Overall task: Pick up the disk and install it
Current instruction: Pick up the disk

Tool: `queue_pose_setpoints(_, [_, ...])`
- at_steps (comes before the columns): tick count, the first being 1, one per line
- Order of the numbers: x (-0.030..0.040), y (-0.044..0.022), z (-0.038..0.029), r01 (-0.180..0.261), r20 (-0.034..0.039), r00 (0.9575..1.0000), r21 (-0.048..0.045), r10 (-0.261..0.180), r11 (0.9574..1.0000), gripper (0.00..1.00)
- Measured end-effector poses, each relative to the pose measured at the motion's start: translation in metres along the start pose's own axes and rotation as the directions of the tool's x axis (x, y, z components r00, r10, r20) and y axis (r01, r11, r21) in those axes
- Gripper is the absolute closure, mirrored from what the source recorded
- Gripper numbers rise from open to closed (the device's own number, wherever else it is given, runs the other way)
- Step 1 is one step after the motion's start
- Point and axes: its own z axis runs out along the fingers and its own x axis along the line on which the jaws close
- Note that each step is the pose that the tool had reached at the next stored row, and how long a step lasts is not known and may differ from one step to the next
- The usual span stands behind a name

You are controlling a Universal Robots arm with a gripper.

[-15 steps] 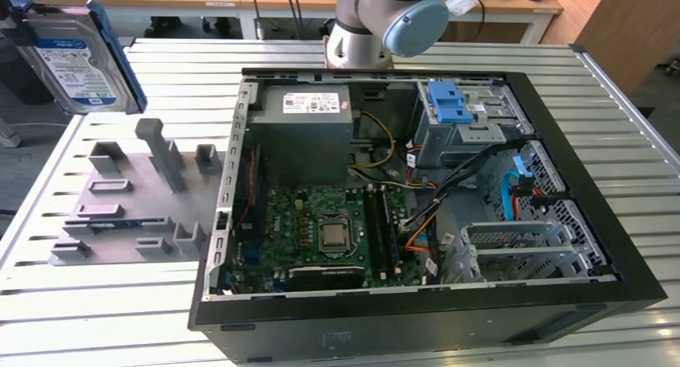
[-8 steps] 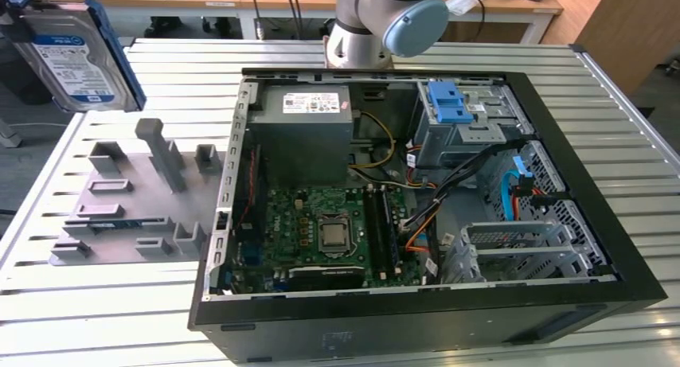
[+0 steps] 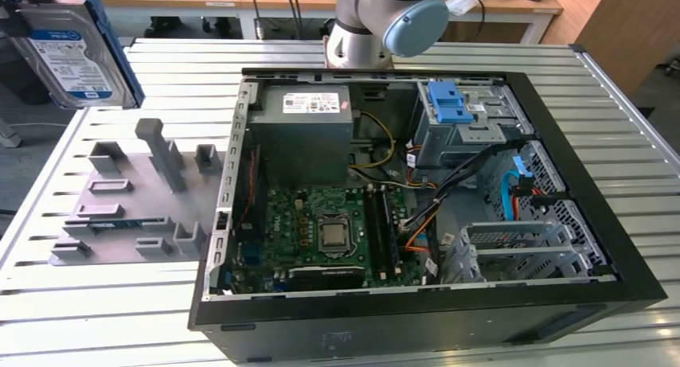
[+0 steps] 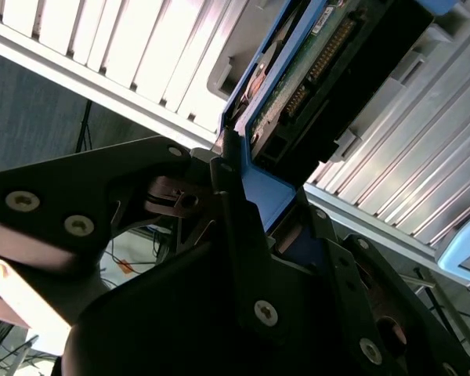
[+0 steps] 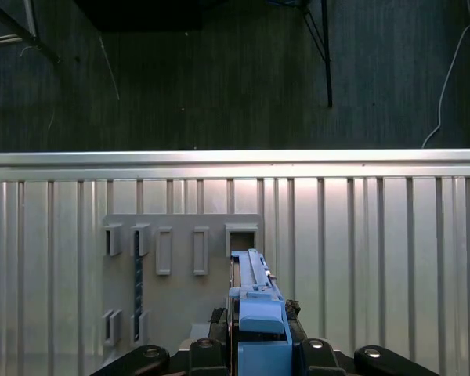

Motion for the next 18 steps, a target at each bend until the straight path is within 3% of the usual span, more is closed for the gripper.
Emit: queue_pose_setpoints(18, [-0.0001,0.0001,-0.0138,0.000,0.0000,1.0000,0.0000,0.000,1.0000,0.64])
